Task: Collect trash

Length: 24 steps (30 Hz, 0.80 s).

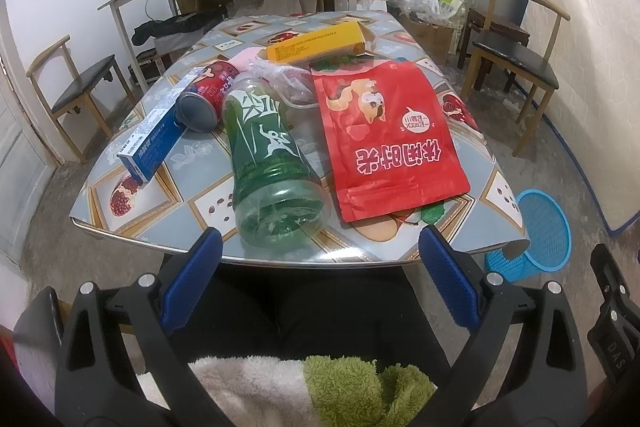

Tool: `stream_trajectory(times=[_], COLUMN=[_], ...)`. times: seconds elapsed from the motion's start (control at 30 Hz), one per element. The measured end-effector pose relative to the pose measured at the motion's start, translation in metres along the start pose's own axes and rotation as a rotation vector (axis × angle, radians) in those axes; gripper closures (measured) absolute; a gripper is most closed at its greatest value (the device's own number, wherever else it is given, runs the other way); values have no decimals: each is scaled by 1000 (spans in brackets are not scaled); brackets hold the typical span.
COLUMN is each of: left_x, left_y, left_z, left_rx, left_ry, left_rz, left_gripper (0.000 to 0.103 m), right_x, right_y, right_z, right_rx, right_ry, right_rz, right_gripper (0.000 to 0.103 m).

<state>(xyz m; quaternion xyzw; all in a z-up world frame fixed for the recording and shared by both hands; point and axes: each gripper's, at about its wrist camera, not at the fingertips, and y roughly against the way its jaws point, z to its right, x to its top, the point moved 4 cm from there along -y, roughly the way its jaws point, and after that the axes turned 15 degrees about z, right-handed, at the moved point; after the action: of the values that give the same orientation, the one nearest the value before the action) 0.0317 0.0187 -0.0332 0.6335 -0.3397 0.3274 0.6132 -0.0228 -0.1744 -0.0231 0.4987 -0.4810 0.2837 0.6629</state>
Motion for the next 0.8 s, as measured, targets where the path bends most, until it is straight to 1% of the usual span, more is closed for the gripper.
stream_trajectory(times=[0.3, 0.47, 0.6, 0.8], left_x=[-1, -1, 3, 14], left_y=[0, -2, -6, -17], left_z=[-1, -3, -17, -51], left_rx=[1, -1, 11, 41], left_ry=[2, 10, 44, 98], left_rz=[0, -3, 12, 50], left_gripper=[8, 8, 8, 8], right_x=[-1, 1, 8, 25], right_y=[-2, -6, -15, -31], right_z=[0, -8, -23, -50], right_rx=[2, 24, 70, 155], right_ry=[-7, -14, -28, -47], right_rz=[3, 6, 10, 39], right_gripper=[6, 6, 6, 6])
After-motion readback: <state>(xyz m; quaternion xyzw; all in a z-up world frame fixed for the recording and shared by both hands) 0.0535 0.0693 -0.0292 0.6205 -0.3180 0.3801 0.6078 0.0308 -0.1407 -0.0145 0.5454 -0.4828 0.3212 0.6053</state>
